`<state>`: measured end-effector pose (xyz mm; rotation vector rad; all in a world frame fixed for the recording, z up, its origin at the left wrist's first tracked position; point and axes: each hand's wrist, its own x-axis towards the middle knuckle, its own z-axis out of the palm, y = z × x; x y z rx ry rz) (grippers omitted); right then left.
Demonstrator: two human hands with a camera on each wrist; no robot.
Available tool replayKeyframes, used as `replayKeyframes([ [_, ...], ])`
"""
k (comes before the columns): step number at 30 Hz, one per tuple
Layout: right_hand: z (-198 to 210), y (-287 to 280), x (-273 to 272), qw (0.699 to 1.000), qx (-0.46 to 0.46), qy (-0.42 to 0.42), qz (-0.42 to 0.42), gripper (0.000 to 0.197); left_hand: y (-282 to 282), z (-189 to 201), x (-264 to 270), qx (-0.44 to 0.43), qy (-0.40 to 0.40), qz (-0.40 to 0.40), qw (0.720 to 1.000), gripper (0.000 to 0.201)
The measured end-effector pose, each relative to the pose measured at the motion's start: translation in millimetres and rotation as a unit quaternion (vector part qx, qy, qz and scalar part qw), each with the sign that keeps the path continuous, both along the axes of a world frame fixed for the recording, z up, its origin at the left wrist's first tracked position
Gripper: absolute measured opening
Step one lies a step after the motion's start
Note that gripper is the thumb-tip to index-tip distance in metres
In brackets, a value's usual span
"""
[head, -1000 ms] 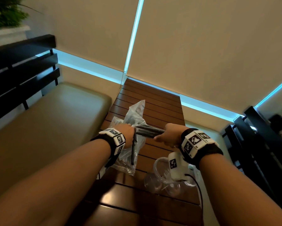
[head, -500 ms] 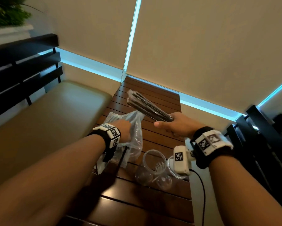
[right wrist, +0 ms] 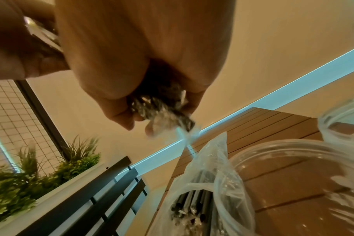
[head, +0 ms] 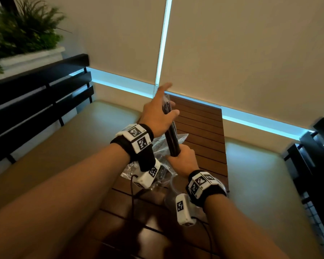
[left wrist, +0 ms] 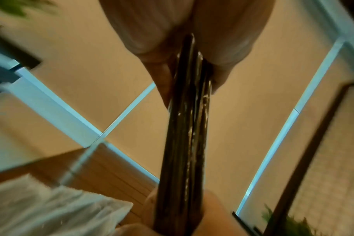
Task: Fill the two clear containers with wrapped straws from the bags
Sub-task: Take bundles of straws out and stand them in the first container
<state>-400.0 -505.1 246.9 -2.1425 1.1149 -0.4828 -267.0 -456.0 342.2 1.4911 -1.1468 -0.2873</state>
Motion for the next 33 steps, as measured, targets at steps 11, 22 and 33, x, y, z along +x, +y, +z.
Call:
replayKeyframes([
  [11, -26.0, -10.3, -21.6, 0.998, 0.052, 0.011, -0.018, 0.034, -8.0, -39.8, -41.3, 0.04, -0.189, -0.077, 0.978, 0.014],
  [22, -53.2, -19.0, -42.7, 0.996, 0.02, 0.083, -0.033, 0.013, -25.1, -95.4, -58.0, 0.129, -0.242, -0.193, 0.942, 0.02],
  [33, -62.6, -13.2, -40.9, 0.995, 0.028, 0.043, -0.083, 0.052, -13.1, -119.5, -29.0, 0.251, -0.183, -0.187, 0.932, 0.029],
])
